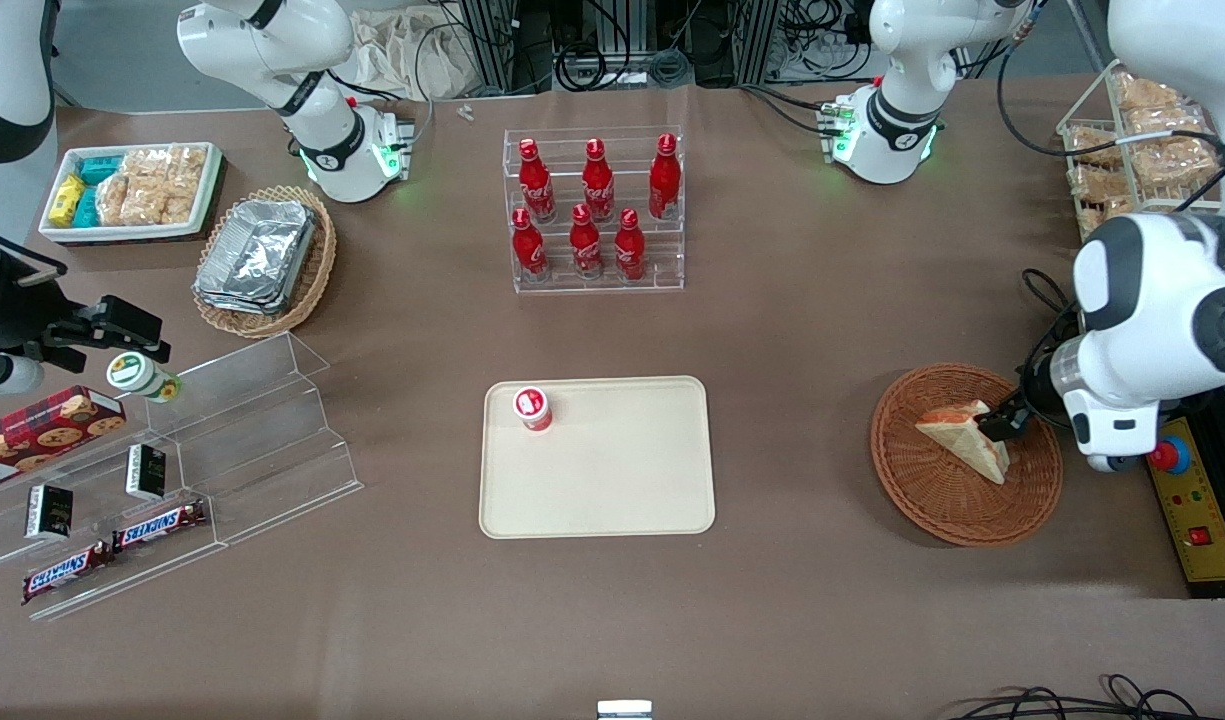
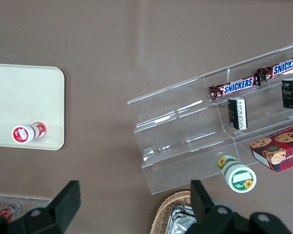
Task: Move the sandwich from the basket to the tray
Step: 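Close the left gripper on the sandwich wedge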
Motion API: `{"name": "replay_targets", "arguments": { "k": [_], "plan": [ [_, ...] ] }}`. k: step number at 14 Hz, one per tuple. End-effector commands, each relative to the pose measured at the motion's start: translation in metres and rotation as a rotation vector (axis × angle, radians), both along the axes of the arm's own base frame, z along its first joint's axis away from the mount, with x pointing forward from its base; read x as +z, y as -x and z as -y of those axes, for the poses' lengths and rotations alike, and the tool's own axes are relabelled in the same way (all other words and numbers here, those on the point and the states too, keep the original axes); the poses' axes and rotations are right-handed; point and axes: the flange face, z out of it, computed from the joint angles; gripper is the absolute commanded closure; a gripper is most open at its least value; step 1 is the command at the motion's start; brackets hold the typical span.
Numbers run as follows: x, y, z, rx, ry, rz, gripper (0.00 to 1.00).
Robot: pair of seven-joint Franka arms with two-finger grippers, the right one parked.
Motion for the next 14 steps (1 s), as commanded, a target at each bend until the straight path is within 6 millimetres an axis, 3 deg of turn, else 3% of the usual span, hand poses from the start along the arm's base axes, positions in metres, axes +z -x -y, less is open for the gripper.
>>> {"name": "replay_targets", "arguments": {
  "k": [1,5,8,9,10,11,12,13,14],
  "plan": [
    [-0.037,0.012,-0.014,0.049,-0.017,0.034,0.00],
    [-0.087,0.019,-0.019,0.068,-0.006,0.073,0.00],
    [-0.106,0.021,-0.018,0.084,0.000,0.075,0.00],
    [-0.111,0.021,-0.017,0.089,0.002,0.075,0.07],
    [-0.113,0.020,-0.016,0.101,0.003,0.081,0.27],
    [-0.113,0.020,-0.016,0.106,0.002,0.083,0.64],
    [-0.113,0.020,-0.017,0.106,0.002,0.083,0.93],
    [-0.111,0.019,-0.016,0.100,0.002,0.088,1.00],
    [-0.102,0.017,-0.016,0.096,0.001,0.100,1.00]
  ]
}}
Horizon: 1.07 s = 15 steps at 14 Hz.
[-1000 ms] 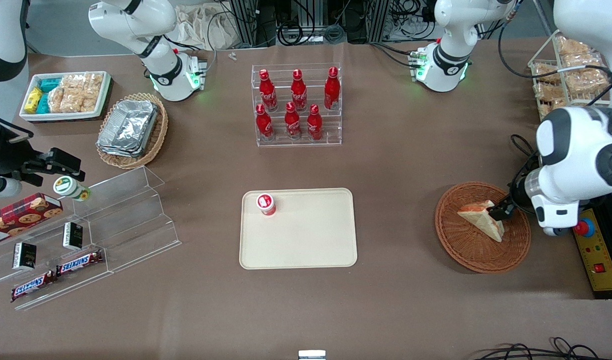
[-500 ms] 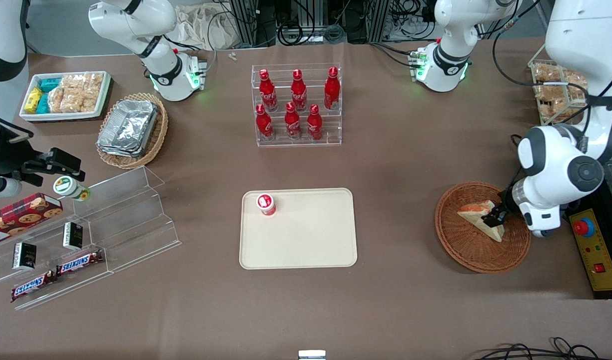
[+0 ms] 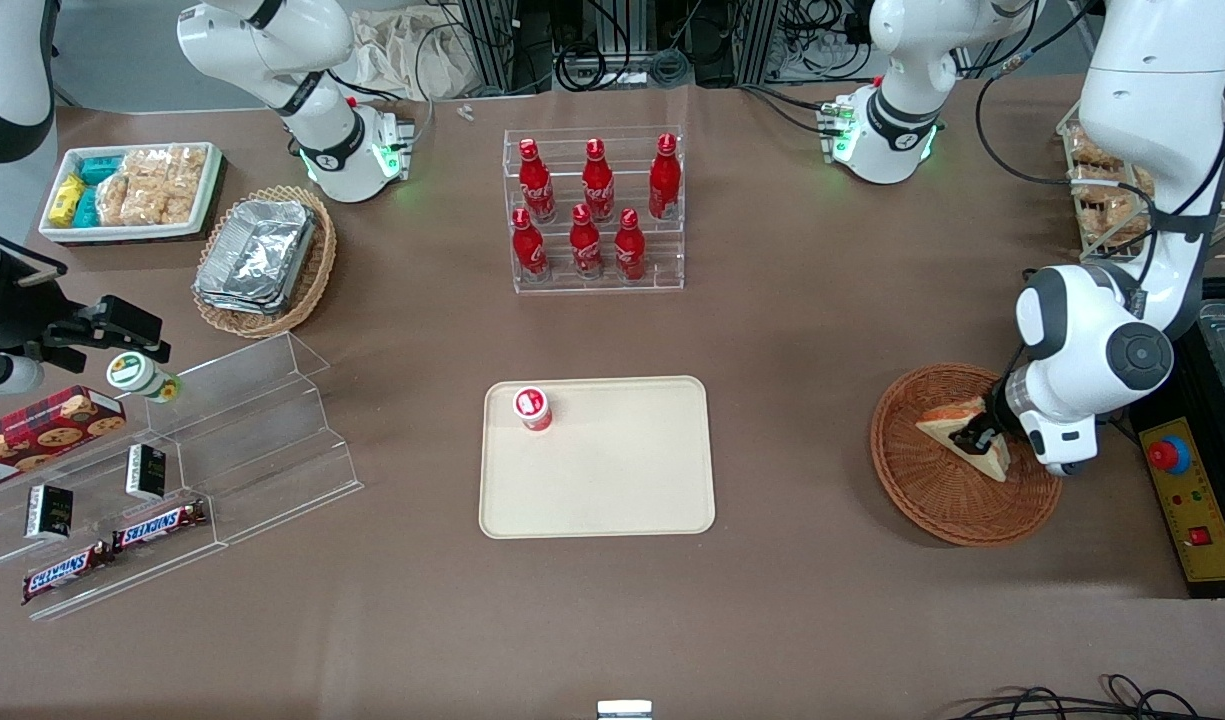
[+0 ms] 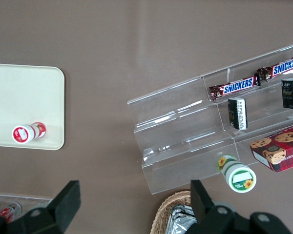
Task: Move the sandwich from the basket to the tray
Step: 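Close the left gripper on the sandwich wedge, then lift the sandwich wedge up out of the basket with the left gripper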
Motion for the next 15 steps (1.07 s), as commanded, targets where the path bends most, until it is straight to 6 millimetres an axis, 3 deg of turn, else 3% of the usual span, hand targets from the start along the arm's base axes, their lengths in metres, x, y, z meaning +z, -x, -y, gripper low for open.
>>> {"name": "replay_targets", "arguments": {
  "k": [1,5,8,10,11,13,15],
  "plan": [
    [0.025,0.001,0.002,0.019,-0.020,0.054,1.00],
    [0.139,0.002,0.013,-0.147,-0.049,-0.050,1.00],
    [0.203,0.011,0.057,-0.457,-0.030,-0.072,1.00],
    [0.219,0.020,0.105,-0.625,-0.011,-0.061,1.00],
    [0.223,0.021,0.139,-0.674,0.020,-0.042,1.00],
    [0.225,0.021,0.198,-0.743,0.086,-0.011,1.00],
    [0.214,0.027,0.257,-0.821,0.115,-0.024,1.00]
  ]
}}
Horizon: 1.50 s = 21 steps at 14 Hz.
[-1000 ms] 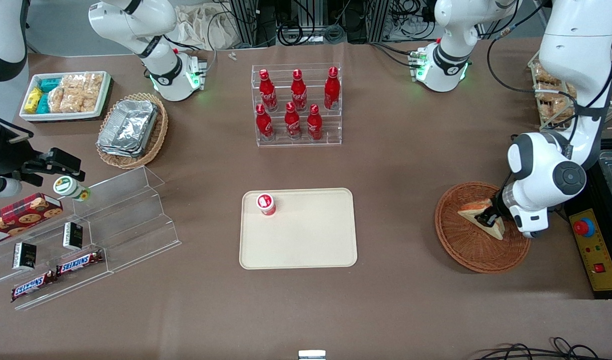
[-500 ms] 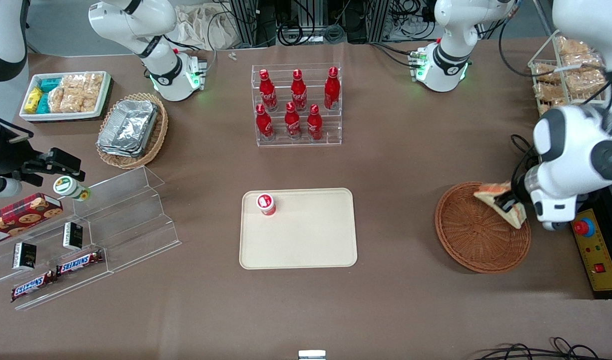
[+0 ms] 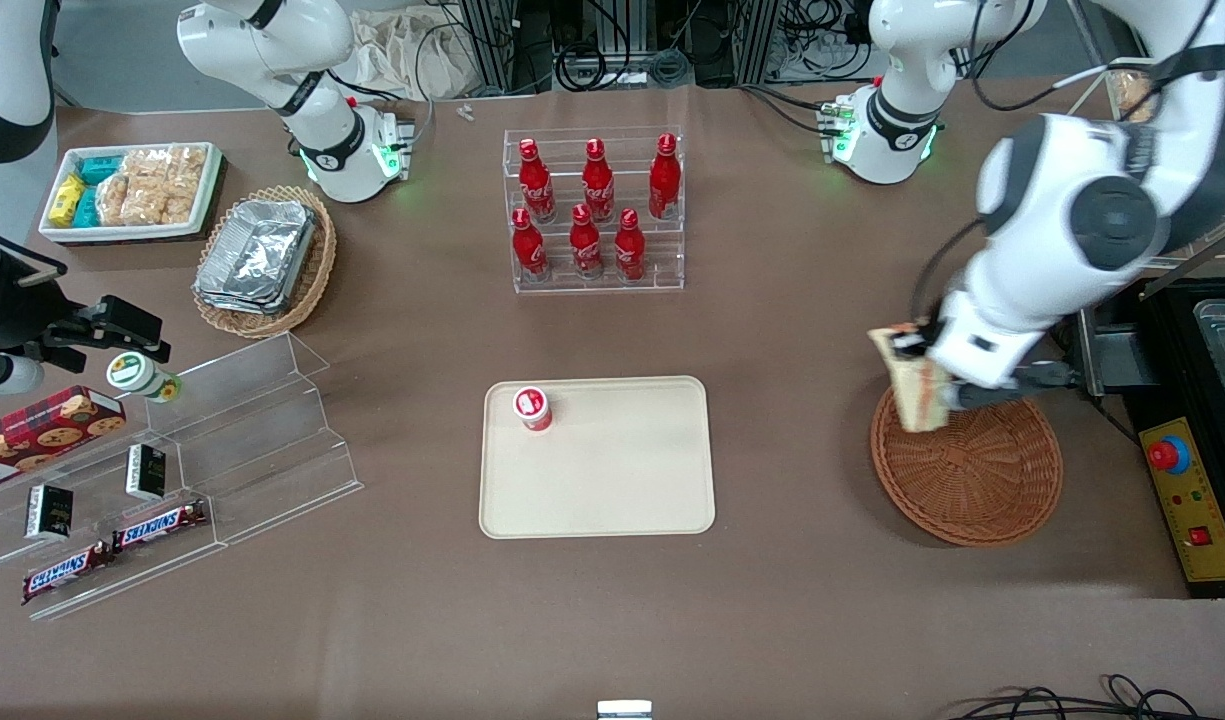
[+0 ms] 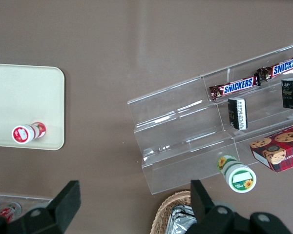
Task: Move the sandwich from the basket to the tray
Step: 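Lift the sandwich wedge up out of the basket with the left gripper, then carry the sandwich over the white tray and lower it onto the tray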
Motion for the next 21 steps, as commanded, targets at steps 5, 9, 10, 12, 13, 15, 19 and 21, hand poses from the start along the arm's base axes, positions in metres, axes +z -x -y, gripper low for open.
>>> {"name": "replay_targets", "arguments": {
  "k": [5,9,10,12,13,15,19,21],
  "plan": [
    [-0.070,0.000,0.167,-0.211,0.021,-0.063,1.00],
    [-0.136,-0.008,0.211,-0.175,-0.002,-0.003,1.00],
    [-0.154,-0.010,0.214,-0.157,-0.003,0.005,1.00],
    [-0.174,-0.010,0.234,-0.148,0.034,0.055,1.00],
    [-0.186,-0.015,0.239,-0.126,0.058,0.077,1.00],
    [-0.201,-0.020,0.241,-0.123,0.061,0.104,1.00],
    [-0.220,-0.023,0.233,-0.142,0.022,0.107,1.00],
    [-0.225,-0.021,0.231,-0.153,0.007,0.109,0.39]
  ]
}}
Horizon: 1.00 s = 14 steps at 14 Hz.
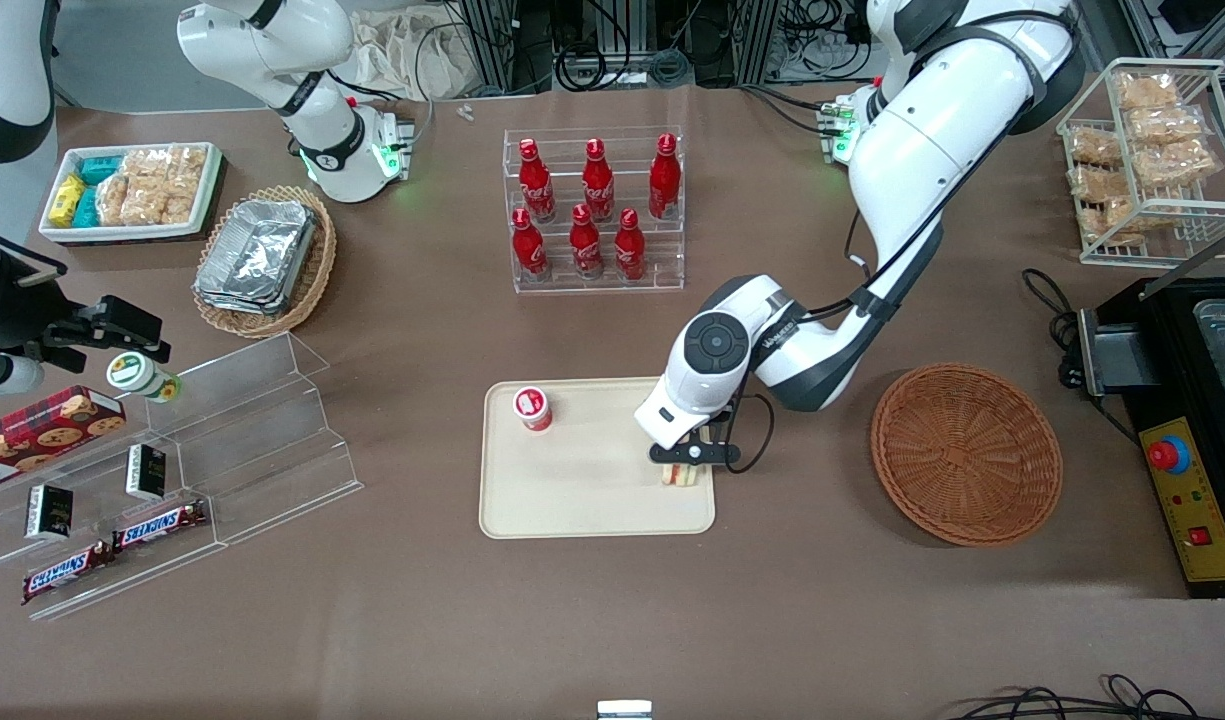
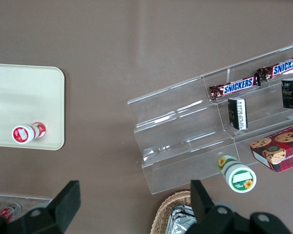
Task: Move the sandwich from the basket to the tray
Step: 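Carry the sandwich over the white tray and lower it onto the tray, then open the left gripper to release the sandwich on the tray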
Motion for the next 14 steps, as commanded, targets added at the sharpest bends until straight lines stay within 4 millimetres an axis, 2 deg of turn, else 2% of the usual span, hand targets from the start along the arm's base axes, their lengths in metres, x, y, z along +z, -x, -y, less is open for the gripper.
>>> {"name": "replay_targets", "arguments": {
  "k": [1,3,4,6,8,9,12,14],
  "plan": [
    [-0.004,-0.005,0.001,0.008,-0.022,0.025,0.00],
    [0.002,-0.006,-0.001,0.012,-0.029,0.029,0.00],
    [0.016,-0.008,-0.003,0.018,-0.032,0.041,0.00],
    [0.075,-0.008,-0.016,0.022,-0.097,0.051,0.00],
    [0.136,-0.015,-0.044,0.059,-0.066,0.036,0.00],
    [0.167,-0.017,-0.063,0.053,-0.054,0.031,0.00],
    [0.242,-0.022,-0.141,0.004,-0.028,-0.044,0.00],
    [0.270,-0.025,-0.200,0.016,-0.056,-0.074,0.00]
  ]
}}
